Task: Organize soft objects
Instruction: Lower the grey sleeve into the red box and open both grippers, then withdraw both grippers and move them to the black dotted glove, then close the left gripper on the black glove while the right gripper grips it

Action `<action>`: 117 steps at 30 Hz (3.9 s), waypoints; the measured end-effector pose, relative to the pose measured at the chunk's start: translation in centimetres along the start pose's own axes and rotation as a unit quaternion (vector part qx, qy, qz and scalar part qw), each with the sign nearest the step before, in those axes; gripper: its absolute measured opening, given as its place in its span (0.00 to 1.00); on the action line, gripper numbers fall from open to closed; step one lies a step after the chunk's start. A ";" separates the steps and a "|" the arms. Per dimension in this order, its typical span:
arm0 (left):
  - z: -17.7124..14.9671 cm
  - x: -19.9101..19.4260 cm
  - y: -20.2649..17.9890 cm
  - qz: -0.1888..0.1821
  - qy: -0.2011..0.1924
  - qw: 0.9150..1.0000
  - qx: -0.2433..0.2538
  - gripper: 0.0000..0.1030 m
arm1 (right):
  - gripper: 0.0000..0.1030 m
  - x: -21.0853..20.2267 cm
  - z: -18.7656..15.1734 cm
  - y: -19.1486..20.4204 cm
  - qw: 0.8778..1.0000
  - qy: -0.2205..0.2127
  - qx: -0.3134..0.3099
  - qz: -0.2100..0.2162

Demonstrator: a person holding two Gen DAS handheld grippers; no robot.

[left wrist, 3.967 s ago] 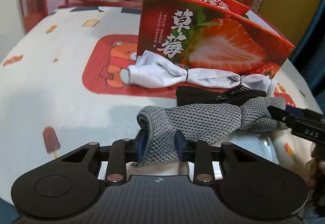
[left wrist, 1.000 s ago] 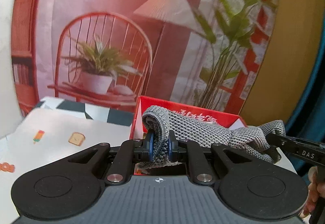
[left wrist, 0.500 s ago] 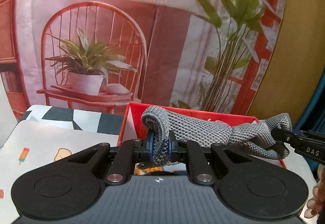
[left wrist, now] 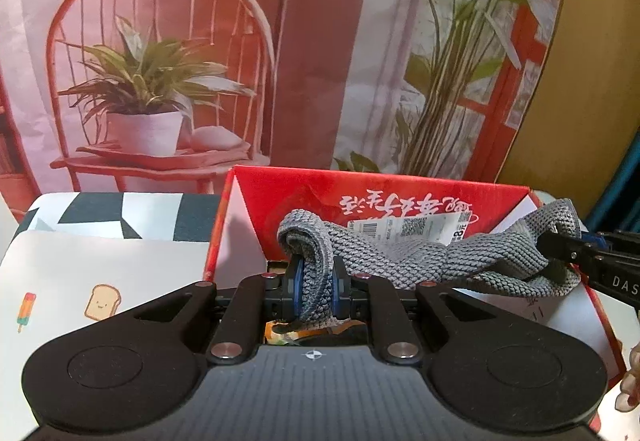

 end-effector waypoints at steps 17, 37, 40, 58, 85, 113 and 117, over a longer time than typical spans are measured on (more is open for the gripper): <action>0.3 -2.3 -2.1 -0.051 -0.018 0.997 0.049 0.61 | 0.32 -0.6 -1.2 2.6 0.998 0.039 -0.046 0.016; -0.7 -11.3 0.2 -0.024 -0.060 0.998 0.005 1.00 | 1.00 -8.4 -0.3 5.6 0.998 -0.022 -0.023 0.047; -1.3 -12.8 0.6 -0.015 -0.067 0.998 0.006 1.00 | 1.00 -9.5 -0.6 5.4 0.999 -0.030 -0.007 0.044; -9.8 -17.8 1.8 0.004 -0.041 0.999 -0.028 1.00 | 1.00 -15.7 -5.9 4.3 0.996 -0.068 0.028 0.042; -16.4 -17.0 0.7 -0.034 0.021 0.998 -0.055 0.69 | 0.76 -16.3 -16.5 5.2 0.996 0.051 0.044 0.053; -17.3 -12.2 0.1 -0.049 0.063 0.995 -0.062 0.46 | 0.52 -13.5 -17.9 5.2 0.995 0.061 0.061 0.056; -17.7 -12.5 0.3 -0.045 0.063 0.995 -0.059 0.39 | 0.51 -13.8 -18.1 5.2 0.995 0.057 0.060 0.059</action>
Point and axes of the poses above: each gripper's, at about its wrist camera, not at the fingertips, and x roughly the way its jaws point, y to its left, z to its top, the point moved 1 cm from there along x, roughly the way its jaws point, and after that the axes turned 15 degrees about -y, right-handed, at the moved point
